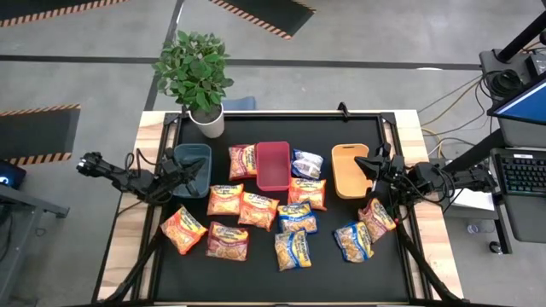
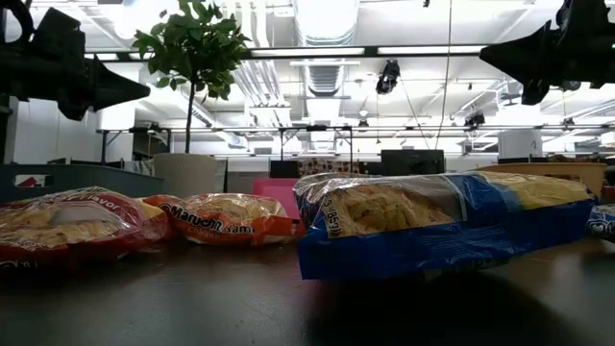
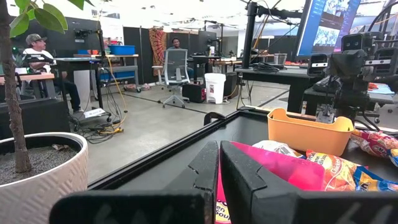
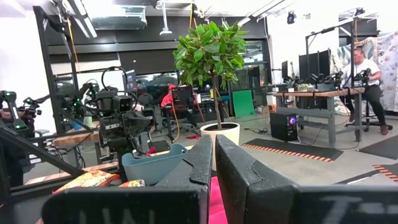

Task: Sort Maruchan noodles

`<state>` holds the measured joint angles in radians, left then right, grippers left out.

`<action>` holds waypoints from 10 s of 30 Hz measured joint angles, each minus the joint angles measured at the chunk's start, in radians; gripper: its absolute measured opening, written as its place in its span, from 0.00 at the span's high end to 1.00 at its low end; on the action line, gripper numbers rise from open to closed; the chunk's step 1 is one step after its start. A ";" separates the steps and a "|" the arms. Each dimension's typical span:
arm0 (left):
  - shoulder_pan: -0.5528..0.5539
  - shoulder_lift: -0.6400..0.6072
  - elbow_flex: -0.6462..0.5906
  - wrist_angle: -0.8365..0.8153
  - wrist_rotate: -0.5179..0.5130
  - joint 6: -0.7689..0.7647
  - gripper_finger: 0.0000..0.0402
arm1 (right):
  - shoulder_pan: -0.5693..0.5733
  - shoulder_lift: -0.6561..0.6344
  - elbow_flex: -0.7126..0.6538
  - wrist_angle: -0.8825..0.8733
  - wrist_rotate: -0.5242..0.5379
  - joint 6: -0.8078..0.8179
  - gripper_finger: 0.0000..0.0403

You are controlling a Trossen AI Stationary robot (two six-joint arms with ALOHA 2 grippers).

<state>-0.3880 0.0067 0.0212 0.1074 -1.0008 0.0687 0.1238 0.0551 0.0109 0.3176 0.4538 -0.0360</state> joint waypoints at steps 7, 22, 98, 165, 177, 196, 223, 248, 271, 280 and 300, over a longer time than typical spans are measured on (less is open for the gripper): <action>0.000 0.000 0.000 0.000 0.000 0.000 1.00 | 0.000 0.000 0.000 0.000 0.000 0.002 0.97; 0.000 0.000 0.000 0.000 0.000 0.000 1.00 | 0.000 0.000 0.000 0.000 0.000 0.000 0.97; 0.000 0.912 0.508 0.388 0.331 -0.134 1.00 | 0.000 0.355 0.503 -0.092 0.261 -0.130 0.97; 0.128 1.481 1.046 -0.768 0.621 -0.546 0.45 | 0.000 0.360 0.567 -0.204 0.254 -0.133 0.97; 0.126 1.481 0.904 -0.547 0.624 -0.507 0.45 | 0.000 0.372 0.567 -0.210 0.254 -0.096 0.97; 0.128 1.481 0.603 -0.219 0.669 -0.542 0.52 | 0.000 0.399 0.565 -0.216 0.254 -0.041 0.97; 0.122 1.381 0.676 -0.137 0.646 -0.280 1.00 | 0.000 0.398 0.565 -0.216 0.254 -0.043 0.97; 0.294 1.329 0.850 -0.126 0.389 0.459 1.00 | 0.000 0.397 0.565 -0.216 0.254 -0.059 0.97; 0.461 1.328 0.869 -0.188 0.609 0.096 1.00 | 0.000 0.397 0.565 -0.211 0.254 -0.105 0.97; 0.462 1.328 0.869 -0.223 0.627 -0.334 0.97 | 0.000 0.397 0.565 -0.211 0.254 -0.095 0.97; 0.462 1.334 0.869 -0.325 0.704 -1.005 0.20 | 0.000 0.397 0.572 -0.208 0.254 -0.156 0.97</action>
<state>0.0742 1.3403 0.8898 -0.2177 -0.2966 -0.9361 0.1238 0.4519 0.5831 0.1092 0.7082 -0.1925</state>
